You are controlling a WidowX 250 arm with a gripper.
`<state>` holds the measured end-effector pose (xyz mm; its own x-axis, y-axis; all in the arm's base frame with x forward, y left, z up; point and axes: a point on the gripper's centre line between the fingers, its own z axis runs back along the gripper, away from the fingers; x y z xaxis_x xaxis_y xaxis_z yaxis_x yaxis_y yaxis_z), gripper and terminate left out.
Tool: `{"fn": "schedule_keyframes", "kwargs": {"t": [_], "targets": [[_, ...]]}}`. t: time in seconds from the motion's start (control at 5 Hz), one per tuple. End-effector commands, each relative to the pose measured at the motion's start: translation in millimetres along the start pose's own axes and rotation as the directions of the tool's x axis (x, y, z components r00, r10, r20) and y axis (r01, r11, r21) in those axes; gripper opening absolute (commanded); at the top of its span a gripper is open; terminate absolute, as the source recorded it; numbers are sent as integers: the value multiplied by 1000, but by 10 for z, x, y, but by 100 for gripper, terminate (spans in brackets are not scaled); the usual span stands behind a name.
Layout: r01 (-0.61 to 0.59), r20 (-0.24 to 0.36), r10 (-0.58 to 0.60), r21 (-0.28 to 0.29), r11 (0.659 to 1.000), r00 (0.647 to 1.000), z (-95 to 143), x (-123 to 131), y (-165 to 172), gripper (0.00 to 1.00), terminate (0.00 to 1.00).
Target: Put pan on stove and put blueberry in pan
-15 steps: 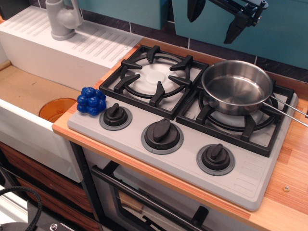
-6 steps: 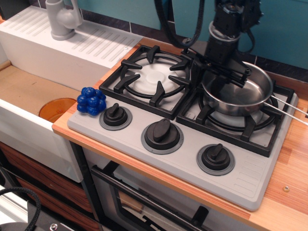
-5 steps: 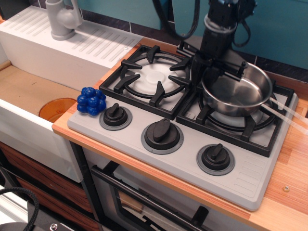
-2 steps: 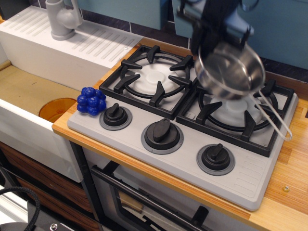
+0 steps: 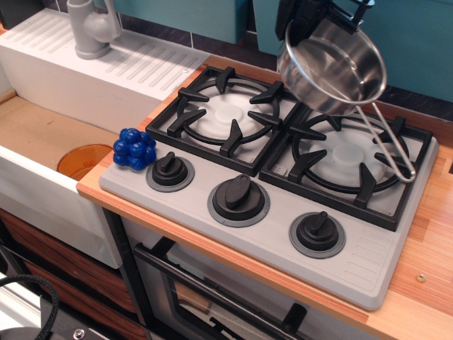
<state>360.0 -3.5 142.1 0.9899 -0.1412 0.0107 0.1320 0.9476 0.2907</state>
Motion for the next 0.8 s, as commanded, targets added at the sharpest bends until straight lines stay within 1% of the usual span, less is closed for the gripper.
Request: {"fn": "schedule_keyframes", "kwargs": {"t": [0.0,0.2,0.4,0.6], "targets": [[19,128,-20,12,1000,992,275,135,602,0,0],[30,140,-31,13,999,990,165,144,792,0,0],[30,137,-32,15,999,990,74,130,934,0,0],[21,146,-23,12,1000,989,-89,121,993,0,0]]}}
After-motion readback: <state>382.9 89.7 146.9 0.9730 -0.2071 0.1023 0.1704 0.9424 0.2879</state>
